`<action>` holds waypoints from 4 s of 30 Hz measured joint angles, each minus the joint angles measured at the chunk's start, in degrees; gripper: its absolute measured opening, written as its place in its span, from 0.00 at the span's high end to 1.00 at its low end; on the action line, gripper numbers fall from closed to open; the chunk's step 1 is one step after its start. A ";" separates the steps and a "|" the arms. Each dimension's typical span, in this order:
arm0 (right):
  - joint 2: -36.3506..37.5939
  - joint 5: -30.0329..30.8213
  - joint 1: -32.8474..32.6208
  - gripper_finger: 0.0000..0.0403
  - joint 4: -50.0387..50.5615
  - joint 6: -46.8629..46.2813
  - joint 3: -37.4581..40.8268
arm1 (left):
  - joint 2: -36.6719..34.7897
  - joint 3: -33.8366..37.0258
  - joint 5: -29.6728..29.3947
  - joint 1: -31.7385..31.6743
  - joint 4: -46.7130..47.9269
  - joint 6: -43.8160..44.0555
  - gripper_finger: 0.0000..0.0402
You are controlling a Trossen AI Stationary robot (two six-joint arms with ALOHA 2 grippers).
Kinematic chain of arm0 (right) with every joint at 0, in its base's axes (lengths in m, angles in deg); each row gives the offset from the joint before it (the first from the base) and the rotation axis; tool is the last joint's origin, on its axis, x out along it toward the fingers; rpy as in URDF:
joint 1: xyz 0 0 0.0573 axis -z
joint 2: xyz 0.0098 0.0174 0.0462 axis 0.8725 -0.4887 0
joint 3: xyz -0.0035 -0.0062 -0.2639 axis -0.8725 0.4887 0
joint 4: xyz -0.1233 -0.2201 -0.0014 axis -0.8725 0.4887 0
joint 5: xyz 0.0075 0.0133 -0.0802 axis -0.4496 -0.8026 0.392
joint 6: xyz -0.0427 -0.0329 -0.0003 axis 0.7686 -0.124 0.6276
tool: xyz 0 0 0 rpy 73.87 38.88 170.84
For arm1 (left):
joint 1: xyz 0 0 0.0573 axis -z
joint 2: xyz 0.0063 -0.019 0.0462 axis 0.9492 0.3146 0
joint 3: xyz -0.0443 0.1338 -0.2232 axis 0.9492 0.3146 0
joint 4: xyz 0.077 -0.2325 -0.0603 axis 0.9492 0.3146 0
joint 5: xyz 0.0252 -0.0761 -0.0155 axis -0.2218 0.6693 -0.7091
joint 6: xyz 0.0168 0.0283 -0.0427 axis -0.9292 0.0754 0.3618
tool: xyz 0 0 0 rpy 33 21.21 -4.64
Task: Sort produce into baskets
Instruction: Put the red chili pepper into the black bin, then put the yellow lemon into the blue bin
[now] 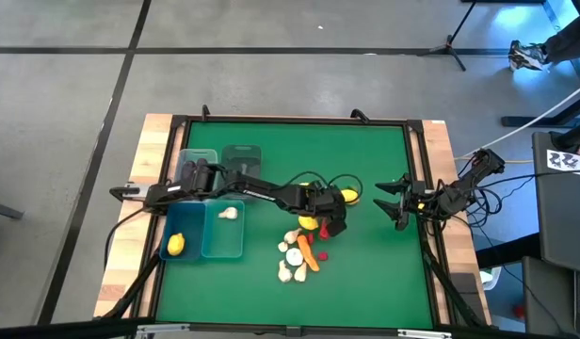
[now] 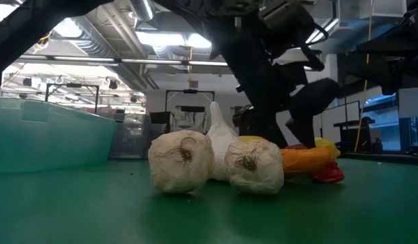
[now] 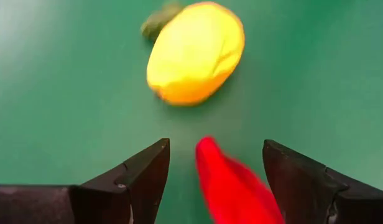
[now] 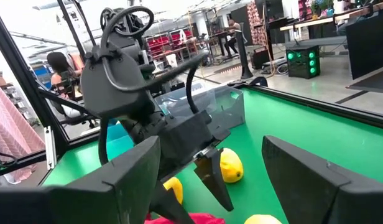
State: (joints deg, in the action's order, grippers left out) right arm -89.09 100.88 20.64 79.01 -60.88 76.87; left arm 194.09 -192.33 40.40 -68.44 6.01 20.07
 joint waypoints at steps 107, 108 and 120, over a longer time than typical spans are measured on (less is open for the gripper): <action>-0.02 0.08 0.01 0.30 -0.08 -0.22 0.01 | -53.68 56.10 -19.33 -16.85 -1.20 5.43 0.55; -0.02 0.06 0.00 0.30 -0.06 -0.22 0.01 | -54.03 55.54 -19.07 -16.07 -2.36 3.58 0.55; 0.00 0.08 -0.01 0.30 -0.05 -0.22 0.00 | -53.08 53.81 8.69 -3.68 -24.86 -15.06 0.57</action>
State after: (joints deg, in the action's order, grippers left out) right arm -89.09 100.96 20.63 78.96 -61.10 76.87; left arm 141.01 -138.52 49.09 -72.12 -18.85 5.01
